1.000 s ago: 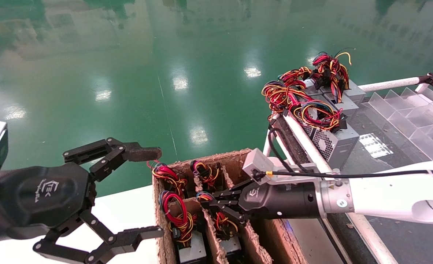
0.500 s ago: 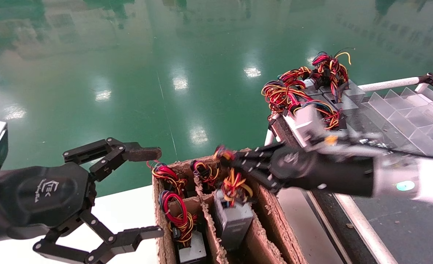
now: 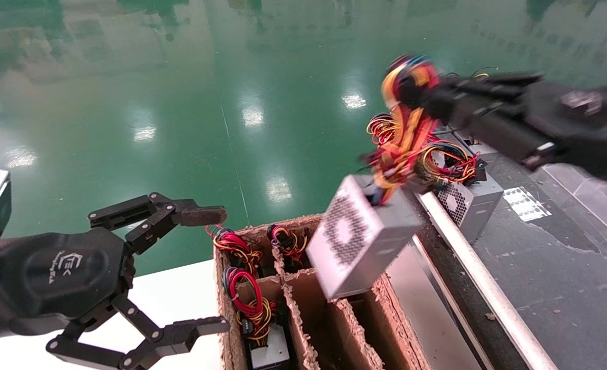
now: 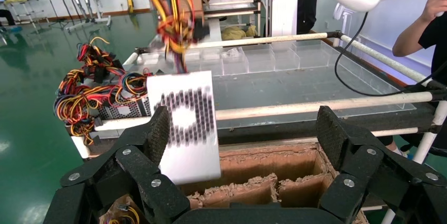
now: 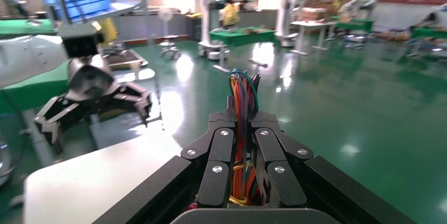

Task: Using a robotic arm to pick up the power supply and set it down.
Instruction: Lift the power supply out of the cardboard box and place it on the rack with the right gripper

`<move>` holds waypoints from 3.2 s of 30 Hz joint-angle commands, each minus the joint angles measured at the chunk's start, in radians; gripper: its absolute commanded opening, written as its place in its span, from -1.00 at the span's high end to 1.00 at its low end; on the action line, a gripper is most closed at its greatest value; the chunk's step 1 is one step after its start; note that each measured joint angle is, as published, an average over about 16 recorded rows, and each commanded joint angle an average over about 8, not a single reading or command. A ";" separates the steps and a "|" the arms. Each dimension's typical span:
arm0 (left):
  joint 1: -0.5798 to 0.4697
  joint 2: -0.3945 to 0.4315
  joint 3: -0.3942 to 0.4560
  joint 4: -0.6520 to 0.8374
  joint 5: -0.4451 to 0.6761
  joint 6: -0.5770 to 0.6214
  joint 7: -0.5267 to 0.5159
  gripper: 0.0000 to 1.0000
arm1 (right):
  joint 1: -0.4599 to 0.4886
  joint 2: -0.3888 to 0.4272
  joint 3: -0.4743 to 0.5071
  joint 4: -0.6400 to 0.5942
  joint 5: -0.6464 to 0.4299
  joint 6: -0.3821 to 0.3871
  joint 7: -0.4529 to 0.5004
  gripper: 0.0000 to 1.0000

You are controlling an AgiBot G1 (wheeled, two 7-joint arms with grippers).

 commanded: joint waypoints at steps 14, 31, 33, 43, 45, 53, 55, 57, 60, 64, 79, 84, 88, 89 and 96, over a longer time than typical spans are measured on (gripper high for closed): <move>0.000 0.000 0.000 0.000 0.000 0.000 0.000 -1.00 | 0.091 0.188 0.018 -0.261 -0.052 -0.048 -0.030 1.00; 0.000 0.000 0.000 0.000 0.000 0.000 0.000 -1.00 | 0.285 0.221 -0.092 -0.620 -0.295 0.067 -0.169 1.00; 0.000 0.000 0.000 0.000 0.000 0.000 0.000 -1.00 | 0.299 0.197 -0.106 -0.651 -0.323 0.114 -0.193 1.00; 0.000 0.000 0.001 0.000 0.000 0.000 0.000 -1.00 | 0.351 0.050 -0.151 -0.756 -0.412 0.353 -0.294 1.00; 0.000 0.000 0.001 0.000 0.000 0.000 0.000 -1.00 | 0.361 0.019 -0.157 -0.773 -0.423 0.402 -0.305 1.00; 0.000 0.000 0.001 0.000 0.000 0.000 0.000 -1.00 | 0.403 -0.088 -0.170 -0.825 -0.447 0.543 -0.321 1.00; 0.000 0.000 0.001 0.000 0.000 0.000 0.000 -1.00 | 0.414 -0.109 -0.171 -0.834 -0.449 0.567 -0.320 1.00; 0.000 0.000 0.001 0.000 0.000 0.000 0.000 -1.00 | 0.424 -0.129 -0.172 -0.842 -0.451 0.589 -0.320 1.00; 0.000 0.000 0.001 0.000 0.000 0.000 0.000 -1.00 | 0.436 -0.159 -0.175 -0.853 -0.456 0.617 -0.321 1.00; 0.000 0.000 0.001 0.000 -0.001 0.000 0.000 -1.00 | 0.445 -0.192 -0.181 -0.864 -0.465 0.642 -0.324 1.00; 0.000 0.000 0.001 0.000 -0.001 0.000 0.000 -1.00 | 0.457 -0.284 -0.193 -0.880 -0.482 0.718 -0.344 1.00; 0.000 0.000 0.001 0.000 -0.001 0.000 0.000 -1.00 | 0.456 -0.299 -0.195 -0.879 -0.485 0.740 -0.361 1.00; 0.000 0.000 0.001 0.000 -0.001 0.000 0.001 -1.00 | 0.450 -0.310 -0.197 -0.879 -0.487 0.763 -0.381 1.00; 0.000 0.000 0.001 0.000 -0.001 0.000 0.001 -1.00 | 0.448 -0.313 -0.197 -0.878 -0.488 0.770 -0.387 1.00; 0.000 0.000 0.001 0.000 -0.001 0.000 0.001 -1.00 | 0.440 -0.324 -0.195 -0.866 -0.485 0.820 -0.438 1.00</move>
